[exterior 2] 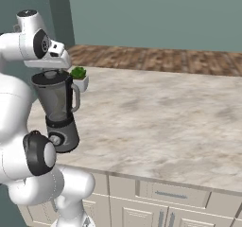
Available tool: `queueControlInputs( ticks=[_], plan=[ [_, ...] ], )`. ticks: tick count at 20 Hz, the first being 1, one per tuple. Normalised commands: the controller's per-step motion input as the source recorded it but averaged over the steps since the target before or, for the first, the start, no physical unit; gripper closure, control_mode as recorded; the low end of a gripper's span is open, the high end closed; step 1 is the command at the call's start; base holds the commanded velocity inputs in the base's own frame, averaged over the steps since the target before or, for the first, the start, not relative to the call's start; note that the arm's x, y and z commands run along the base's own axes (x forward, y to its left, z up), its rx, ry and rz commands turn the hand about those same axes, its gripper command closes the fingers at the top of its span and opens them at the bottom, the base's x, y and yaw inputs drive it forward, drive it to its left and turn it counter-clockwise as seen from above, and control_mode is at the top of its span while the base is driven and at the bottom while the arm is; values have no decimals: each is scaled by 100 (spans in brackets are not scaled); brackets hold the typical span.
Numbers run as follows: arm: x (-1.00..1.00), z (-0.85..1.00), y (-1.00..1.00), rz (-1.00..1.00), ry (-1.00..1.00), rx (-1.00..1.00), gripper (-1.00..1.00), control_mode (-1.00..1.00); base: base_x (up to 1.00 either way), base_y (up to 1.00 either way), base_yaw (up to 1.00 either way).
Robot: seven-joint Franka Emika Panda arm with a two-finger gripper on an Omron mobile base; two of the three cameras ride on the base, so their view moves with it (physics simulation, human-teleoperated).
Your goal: Open the blender lid, put the banana in the blender, close the lid, and start the blender.
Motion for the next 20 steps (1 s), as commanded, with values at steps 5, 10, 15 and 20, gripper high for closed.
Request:
queueControlInputs(
  ticks=[5,10,15,20],
  plan=[
    [-30,48,0,0,-20,0,-100,-100,0,0,0],
    [-74,20,0,0,-32,0,-100,-100,0,0,0],
    [-100,-30,0,-9,-31,0,-100,-100,0,0,0],
    [-100,-56,0,-22,-30,-3,-100,-100,0,0,0]
  ],
)
